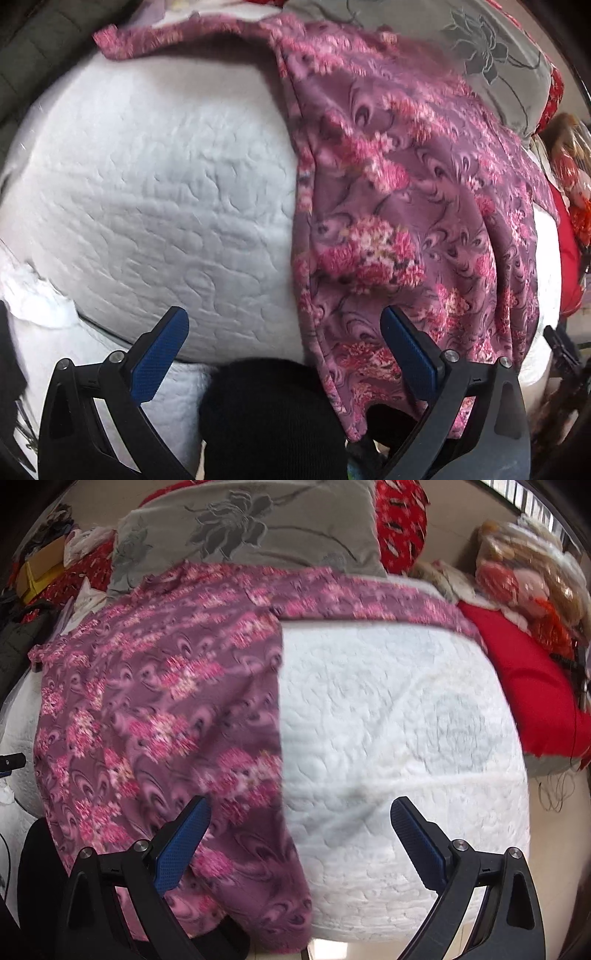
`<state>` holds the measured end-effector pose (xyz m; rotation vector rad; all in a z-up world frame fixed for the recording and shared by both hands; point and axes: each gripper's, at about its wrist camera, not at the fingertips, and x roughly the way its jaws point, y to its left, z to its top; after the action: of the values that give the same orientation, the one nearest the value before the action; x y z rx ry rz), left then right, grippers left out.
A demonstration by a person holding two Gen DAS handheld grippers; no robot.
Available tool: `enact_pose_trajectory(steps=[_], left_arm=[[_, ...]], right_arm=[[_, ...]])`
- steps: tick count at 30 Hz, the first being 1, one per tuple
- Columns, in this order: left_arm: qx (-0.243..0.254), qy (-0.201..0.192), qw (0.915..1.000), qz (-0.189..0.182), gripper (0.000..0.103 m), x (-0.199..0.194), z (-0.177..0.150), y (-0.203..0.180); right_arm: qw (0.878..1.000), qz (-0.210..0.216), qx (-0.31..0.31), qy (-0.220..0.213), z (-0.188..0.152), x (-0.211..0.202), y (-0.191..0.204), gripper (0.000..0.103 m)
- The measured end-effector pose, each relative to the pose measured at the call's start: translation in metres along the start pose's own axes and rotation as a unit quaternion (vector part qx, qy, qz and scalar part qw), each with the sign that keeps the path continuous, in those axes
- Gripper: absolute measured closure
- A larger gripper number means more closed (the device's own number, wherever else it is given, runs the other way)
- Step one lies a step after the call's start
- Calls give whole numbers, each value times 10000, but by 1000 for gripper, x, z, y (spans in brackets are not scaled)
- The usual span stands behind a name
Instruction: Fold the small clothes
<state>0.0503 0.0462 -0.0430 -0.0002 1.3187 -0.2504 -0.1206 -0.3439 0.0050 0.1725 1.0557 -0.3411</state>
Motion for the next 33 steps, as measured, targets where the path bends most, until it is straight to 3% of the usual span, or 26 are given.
enact_pose_trajectory(steps=[7, 10, 11, 12, 13, 15, 16, 17, 21, 25, 29, 31, 33], left_arm=[[359, 843, 9955, -240, 1, 34, -11, -36], [403, 1128, 9923, -313, 17, 48, -13, -45], [407, 1203, 9913, -351, 36, 53, -14, -47], [402, 1297, 9899, -418, 53, 56, -14, -48], [367, 1377, 9883, -552, 58, 57, -15, -48], [381, 1336, 9880, -676, 98, 54, -17, -45], [403, 1312, 9876, -762, 99, 49, -17, -42], [337, 1293, 9871, -878, 99, 44, -17, -37], [-171, 1154, 9818, -1498, 99, 2, -17, -7], [-454, 859, 9745, -2021, 99, -46, -10, 16], [-350, 524, 9782, -1979, 99, -92, 2, 22], [-343, 516, 9811, -1834, 99, -96, 5, 30], [-377, 620, 9873, -1417, 99, -75, 3, 38]], right_arm=[[9967, 404, 32, 708, -23, 28, -6, 27], [9944, 461, -314, 892, -32, 33, 8, 31], [9940, 447, -459, 882, -35, 32, 13, 35], [9933, 457, -583, 883, -37, 31, 17, 47], [9928, 479, -658, 884, -39, 30, 20, 55], [9911, 534, -785, 933, -41, 27, 24, 85], [9904, 577, -813, 957, -42, 26, 25, 96], [9896, 687, -808, 976, -43, 25, 25, 99], [9879, 1282, -563, 668, -40, -5, 18, 99], [9788, 2045, 44, 113, -28, -62, -3, 99], [9585, 2718, 766, -388, -19, -105, -29, 100], [9480, 2945, 1096, -501, -18, -115, -35, 100], [9469, 2910, 1270, -511, -21, -111, -41, 100]])
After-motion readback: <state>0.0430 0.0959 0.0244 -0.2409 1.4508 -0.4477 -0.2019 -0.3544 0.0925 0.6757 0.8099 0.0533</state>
